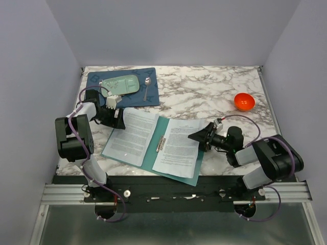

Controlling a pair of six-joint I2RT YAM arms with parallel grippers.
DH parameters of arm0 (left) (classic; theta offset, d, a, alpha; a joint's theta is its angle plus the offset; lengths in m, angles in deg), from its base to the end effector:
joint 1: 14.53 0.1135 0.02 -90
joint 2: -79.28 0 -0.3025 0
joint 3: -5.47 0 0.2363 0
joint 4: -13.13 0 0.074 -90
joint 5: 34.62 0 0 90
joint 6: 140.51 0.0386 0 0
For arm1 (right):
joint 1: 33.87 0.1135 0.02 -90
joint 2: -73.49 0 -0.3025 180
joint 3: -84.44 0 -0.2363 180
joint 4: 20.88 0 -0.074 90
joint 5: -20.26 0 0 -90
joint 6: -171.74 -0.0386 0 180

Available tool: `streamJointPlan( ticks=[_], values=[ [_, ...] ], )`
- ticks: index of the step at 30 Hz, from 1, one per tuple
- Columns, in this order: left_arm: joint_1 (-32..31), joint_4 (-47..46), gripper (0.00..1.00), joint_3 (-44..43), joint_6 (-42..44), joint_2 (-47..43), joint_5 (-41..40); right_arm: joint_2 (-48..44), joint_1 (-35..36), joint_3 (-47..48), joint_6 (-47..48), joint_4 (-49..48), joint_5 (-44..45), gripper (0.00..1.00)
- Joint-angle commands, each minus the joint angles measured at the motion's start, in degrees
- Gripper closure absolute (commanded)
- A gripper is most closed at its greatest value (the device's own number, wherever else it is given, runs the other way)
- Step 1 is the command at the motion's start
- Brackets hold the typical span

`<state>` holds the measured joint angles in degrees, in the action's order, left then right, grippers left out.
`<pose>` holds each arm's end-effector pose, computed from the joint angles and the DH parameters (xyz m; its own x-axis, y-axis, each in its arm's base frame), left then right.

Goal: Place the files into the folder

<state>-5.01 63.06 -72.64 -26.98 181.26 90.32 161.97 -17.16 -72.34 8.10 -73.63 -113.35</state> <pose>0.3275 0.0325 0.2123 -0.8595 0.1877 -0.4754 0.3983 0.8289 -0.3929 0.1939 0.0860 0.1792 -0.8770 0.4621 -0.1316 -0.0412 0.2006 0.9788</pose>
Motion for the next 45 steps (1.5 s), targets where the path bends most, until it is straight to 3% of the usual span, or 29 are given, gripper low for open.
streamJointPlan(
  ticks=[1, 2, 4, 7, 13, 22, 27, 31, 36, 40, 45],
  values=[
    [-0.7, 3.5, 0.12, 1.8, -1.0, 2.0, -3.4, -11.0, -0.5, 8.1, 15.9, 46.1, 7.8, 0.00],
    [-0.7, 3.3, 0.12, 1.9, -1.2, 2.0, -3.7, -17.5, -0.4, 11.0, 23.4, 56.5, 13.3, 0.00],
    [-0.6, 2.8, 0.12, 2.1, -1.6, 1.8, -4.4, -23.4, -0.5, 16.3, 27.1, 73.7, 26.5, 0.00],
    [-0.5, 2.8, 0.12, 1.8, -2.1, 1.9, -4.1, -29.1, -0.5, 20.3, 30.0, 84.0, 35.2, 0.00],
    [0.9, 5.5, 0.12, -0.8, -2.3, 1.7, -1.0, -28.1, -0.5, 17.7, 28.2, 88.5, 30.5, 0.00],
    [1.4, 4.2, 0.13, 0.3, -2.7, 1.3, -1.7, -42.9, 0.0, 8.5, 27.9, 100.1, 17.0, 0.00],
    [1.4, 3.8, 0.14, 0.9, -2.3, 1.3, -2.9, -46.7, 0.1, 5.0, 26.3, 100.3, 10.6, 0.02],
    [1.4, 3.8, 0.14, 1.1, -2.4, 0.8, -3.1, -44.9, 0.7, 2.1, 23.9, 93.4, 7.4, 0.16],
    [1.3, 3.6, 0.14, 1.3, -2.6, 0.4, -3.9, -39.5, 1.4, 1.9, 20.6, 85.6, 6.5, 0.25],
    [1.3, 3.7, 0.14, 1.8, -2.2, -0.1, -4.6, -34.8, 8.1, 3.0, 19.3, 83.6, 7.2, 0.23],
    [1.2, 3.7, 0.14, 1.8, -2.2, -0.8, -4.6, -36.8, 9.7, 2.2, 20.5, 88.7, 7.6, 0.21]
  ],
)
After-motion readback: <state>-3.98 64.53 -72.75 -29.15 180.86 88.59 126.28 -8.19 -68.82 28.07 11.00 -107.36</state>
